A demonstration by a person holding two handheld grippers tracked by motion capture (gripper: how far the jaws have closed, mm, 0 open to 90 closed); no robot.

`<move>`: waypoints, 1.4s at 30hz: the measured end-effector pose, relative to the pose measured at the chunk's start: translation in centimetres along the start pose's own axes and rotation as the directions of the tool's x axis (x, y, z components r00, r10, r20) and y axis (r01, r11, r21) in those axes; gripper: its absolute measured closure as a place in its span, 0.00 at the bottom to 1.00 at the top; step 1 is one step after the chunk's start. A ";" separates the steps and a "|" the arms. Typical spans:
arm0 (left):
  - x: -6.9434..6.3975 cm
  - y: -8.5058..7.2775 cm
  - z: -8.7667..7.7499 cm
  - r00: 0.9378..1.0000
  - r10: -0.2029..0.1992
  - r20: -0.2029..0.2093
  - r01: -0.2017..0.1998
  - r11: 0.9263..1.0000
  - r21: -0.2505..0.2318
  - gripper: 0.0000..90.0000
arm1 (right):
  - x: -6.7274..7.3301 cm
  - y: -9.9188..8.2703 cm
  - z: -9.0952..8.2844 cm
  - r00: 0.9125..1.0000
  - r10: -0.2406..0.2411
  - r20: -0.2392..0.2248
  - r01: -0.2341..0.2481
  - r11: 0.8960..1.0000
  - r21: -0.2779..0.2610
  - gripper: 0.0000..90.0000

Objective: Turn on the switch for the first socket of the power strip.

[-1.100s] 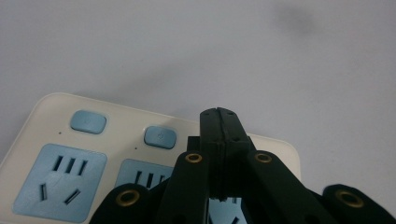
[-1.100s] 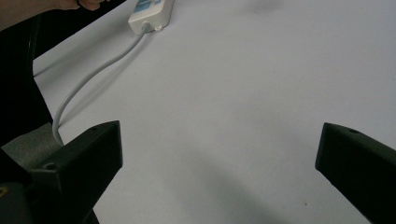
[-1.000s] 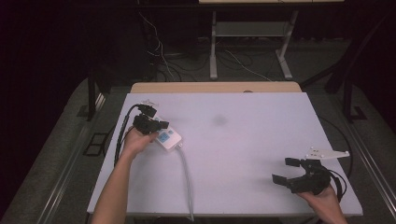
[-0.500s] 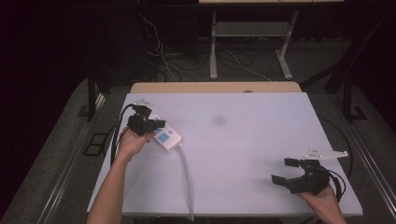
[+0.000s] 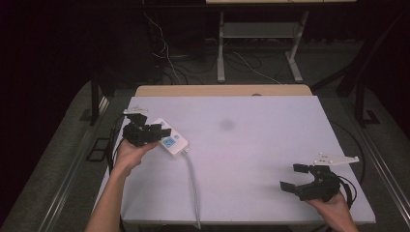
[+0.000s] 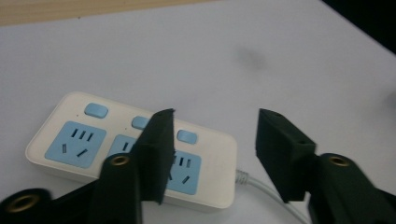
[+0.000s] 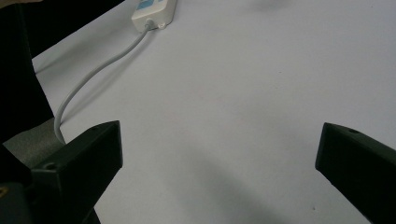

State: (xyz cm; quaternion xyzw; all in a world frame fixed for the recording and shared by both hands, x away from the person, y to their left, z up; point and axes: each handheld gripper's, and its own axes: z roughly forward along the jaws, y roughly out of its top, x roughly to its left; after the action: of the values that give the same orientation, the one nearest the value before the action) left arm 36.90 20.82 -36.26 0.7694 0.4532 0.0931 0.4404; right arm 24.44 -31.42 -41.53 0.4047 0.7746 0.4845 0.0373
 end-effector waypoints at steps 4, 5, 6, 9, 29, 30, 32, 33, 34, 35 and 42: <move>-0.4 -0.3 -1.2 1.000 -0.001 0.003 0.001 0.999 -0.047 0.34 | 0.1 0.0 0.1 1.000 -0.003 0.000 0.003 1.000 0.003 0.00; -0.5 -0.4 -1.4 1.000 0.001 0.006 -0.001 0.999 -0.051 0.31 | 0.1 0.0 0.1 1.000 -0.003 0.000 0.003 1.000 0.003 0.00; -0.6 -0.5 -1.6 1.000 0.003 0.009 -0.002 0.998 -0.055 0.23 | 0.1 0.0 0.1 1.000 -0.003 0.000 0.003 1.000 0.001 0.00; -0.9 -0.9 -2.2 1.000 0.008 0.024 -0.006 0.997 -0.071 0.14 | 0.1 0.0 0.1 1.000 -0.001 0.000 0.001 1.000 0.000 0.00; -5.1 -4.7 -3.7 0.994 0.095 0.053 -0.088 0.987 -0.132 0.00 | 0.1 0.0 0.1 1.000 -0.001 0.001 0.001 1.000 0.000 0.00; -5.3 -4.8 -3.8 0.994 0.099 0.052 -0.091 0.987 -0.134 0.00 | 0.1 0.0 0.1 1.000 -0.001 0.001 0.001 1.000 0.001 0.00; -5.6 -5.2 -3.7 0.993 0.101 0.059 -0.091 0.985 -0.143 0.00 | 0.1 0.0 0.1 1.000 -0.002 0.001 0.002 1.000 0.002 0.00; -5.7 -5.4 -3.7 0.992 0.106 0.062 -0.096 0.985 -0.144 0.00 | 0.1 0.0 0.2 1.000 -0.002 0.000 0.002 1.000 0.003 0.00; -5.9 -5.7 -3.7 0.992 0.105 0.064 -0.095 0.985 -0.145 0.00 | 0.1 0.0 0.2 1.000 -0.002 0.000 0.002 1.000 0.003 0.00; -6.0 -5.9 -3.6 0.992 0.109 0.065 -0.099 0.985 -0.143 0.00 | 0.1 0.0 0.2 1.000 -0.003 -0.001 0.003 1.000 0.004 0.00; -6.9 -8.3 -3.1 0.991 0.112 0.078 -0.100 0.984 -0.148 0.00 | 0.2 -0.1 0.3 1.000 -0.008 -0.005 0.008 1.000 0.008 0.00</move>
State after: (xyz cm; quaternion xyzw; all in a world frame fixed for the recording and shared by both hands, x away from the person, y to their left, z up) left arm 26.17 18.94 -38.98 0.7621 0.3843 0.1155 0.5081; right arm 24.39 -31.11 -41.64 0.4007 0.7781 0.4825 0.0356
